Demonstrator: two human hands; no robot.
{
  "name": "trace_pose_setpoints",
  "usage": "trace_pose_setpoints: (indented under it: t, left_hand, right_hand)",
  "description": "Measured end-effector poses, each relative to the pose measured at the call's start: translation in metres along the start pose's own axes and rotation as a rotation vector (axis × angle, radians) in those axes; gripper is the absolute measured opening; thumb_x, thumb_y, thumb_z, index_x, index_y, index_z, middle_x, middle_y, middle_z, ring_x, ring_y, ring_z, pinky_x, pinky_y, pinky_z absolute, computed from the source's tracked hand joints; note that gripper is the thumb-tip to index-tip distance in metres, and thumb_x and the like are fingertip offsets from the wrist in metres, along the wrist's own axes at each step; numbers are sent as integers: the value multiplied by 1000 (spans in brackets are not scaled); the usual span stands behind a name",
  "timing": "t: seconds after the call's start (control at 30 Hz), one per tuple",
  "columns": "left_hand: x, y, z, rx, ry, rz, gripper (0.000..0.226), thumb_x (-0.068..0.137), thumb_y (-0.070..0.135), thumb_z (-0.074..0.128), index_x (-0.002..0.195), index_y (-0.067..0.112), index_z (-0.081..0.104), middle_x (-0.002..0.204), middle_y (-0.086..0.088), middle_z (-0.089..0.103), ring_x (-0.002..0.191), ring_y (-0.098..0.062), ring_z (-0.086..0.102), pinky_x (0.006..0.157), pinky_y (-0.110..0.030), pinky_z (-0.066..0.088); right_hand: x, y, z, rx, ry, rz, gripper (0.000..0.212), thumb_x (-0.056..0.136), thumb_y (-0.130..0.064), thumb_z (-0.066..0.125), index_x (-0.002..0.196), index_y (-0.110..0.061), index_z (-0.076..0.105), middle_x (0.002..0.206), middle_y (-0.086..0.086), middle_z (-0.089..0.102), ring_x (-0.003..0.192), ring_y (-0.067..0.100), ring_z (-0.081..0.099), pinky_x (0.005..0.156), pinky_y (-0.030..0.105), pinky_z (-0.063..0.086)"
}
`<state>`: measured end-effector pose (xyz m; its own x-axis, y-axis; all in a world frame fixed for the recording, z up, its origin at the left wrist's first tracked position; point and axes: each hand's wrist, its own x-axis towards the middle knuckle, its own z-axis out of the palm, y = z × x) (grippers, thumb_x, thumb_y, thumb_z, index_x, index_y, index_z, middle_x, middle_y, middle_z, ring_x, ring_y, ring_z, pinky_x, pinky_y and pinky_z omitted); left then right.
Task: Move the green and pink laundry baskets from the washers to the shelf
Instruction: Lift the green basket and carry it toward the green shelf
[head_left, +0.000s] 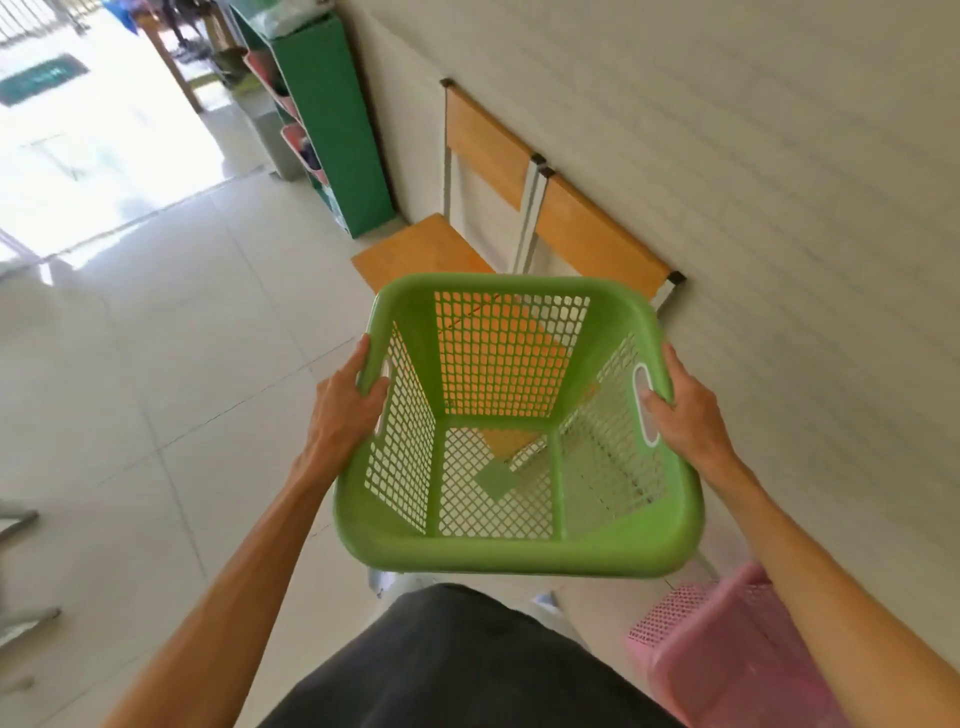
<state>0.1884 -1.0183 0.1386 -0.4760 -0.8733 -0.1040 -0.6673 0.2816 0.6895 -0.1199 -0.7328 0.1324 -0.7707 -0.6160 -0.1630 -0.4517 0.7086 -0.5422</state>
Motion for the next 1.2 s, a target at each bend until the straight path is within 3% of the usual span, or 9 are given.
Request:
trace_pose_setpoints:
  t: [0.1, 0.3, 0.43, 0.53, 0.6, 0.77, 0.9, 1.0, 1.2]
  left_hand:
    - [15, -39, -55, -33, 102, -34, 64, 96, 32, 58, 155, 33, 32, 105, 1, 71, 62, 0, 63, 71, -33, 60]
    - [41, -136, -172, -112, 234, -83, 63, 98, 31, 58, 156, 29, 32, 110, 5, 66, 54, 2, 66, 48, -3, 46]
    - [52, -193, -246, -110, 302, -148, 64, 99, 29, 58, 156, 29, 31, 121, -6, 70, 66, -2, 68, 63, -22, 57]
    - [60, -225, -291, -116, 338, -172, 64, 99, 28, 58, 156, 29, 31, 126, -9, 69, 77, -15, 72, 79, -42, 61]
    - [67, -247, -314, -108, 367, -177, 63, 99, 28, 58, 156, 30, 32, 125, -8, 69, 77, -13, 72, 75, -37, 61]
    - [91, -298, -350, -105, 427, -210, 63, 98, 27, 59, 155, 29, 33, 123, -6, 70, 73, -7, 69, 75, -35, 60]
    - [128, -330, -370, -87, 469, -185, 62, 97, 26, 61, 154, 25, 36, 106, 11, 64, 62, 12, 61, 58, -3, 48]
    - [168, -350, -386, -72, 470, -208, 63, 97, 26, 62, 154, 24, 36, 104, 13, 61, 63, 15, 57, 56, 0, 44]
    - [256, -385, -423, -42, 475, -260, 63, 96, 24, 63, 154, 23, 37, 107, 6, 68, 67, 7, 61, 63, -4, 46]
  right_hand:
    - [20, -77, 22, 1, 13, -131, 72, 96, -23, 57, 160, -23, 21, 119, 20, 67, 97, 35, 67, 80, 34, 52]
    - [47, -237, 98, -52, -68, -305, 75, 97, -24, 55, 160, -22, 15, 122, 21, 66, 103, 38, 66, 88, 47, 56]
    - [60, -331, 160, -70, -109, -395, 74, 99, -26, 53, 161, -17, 14, 144, 21, 52, 122, 39, 58, 100, 45, 49]
    - [66, -387, 199, -100, -99, -425, 72, 100, -29, 52, 161, -18, 16, 138, 21, 57, 90, 35, 64, 71, 35, 54]
    - [71, -418, 221, -92, -107, -472, 70, 100, -26, 53, 160, -16, 18, 122, 21, 65, 62, 17, 50, 49, 19, 34]
    - [93, -484, 265, -74, -143, -574, 67, 99, -22, 54, 158, -13, 25, 100, 14, 67, 56, 8, 46, 43, 7, 27]
    - [128, -527, 301, -82, -184, -618, 69, 100, -24, 53, 159, -14, 20, 88, 9, 63, 56, 8, 49, 46, 12, 31]
    - [160, -560, 328, -75, -215, -615, 69, 100, -22, 54, 159, -13, 19, 92, 9, 64, 57, 9, 54, 45, 9, 35]
    - [238, -636, 383, -102, -279, -589, 71, 99, -29, 53, 160, -16, 16, 103, 14, 62, 83, 28, 62, 74, 46, 58]
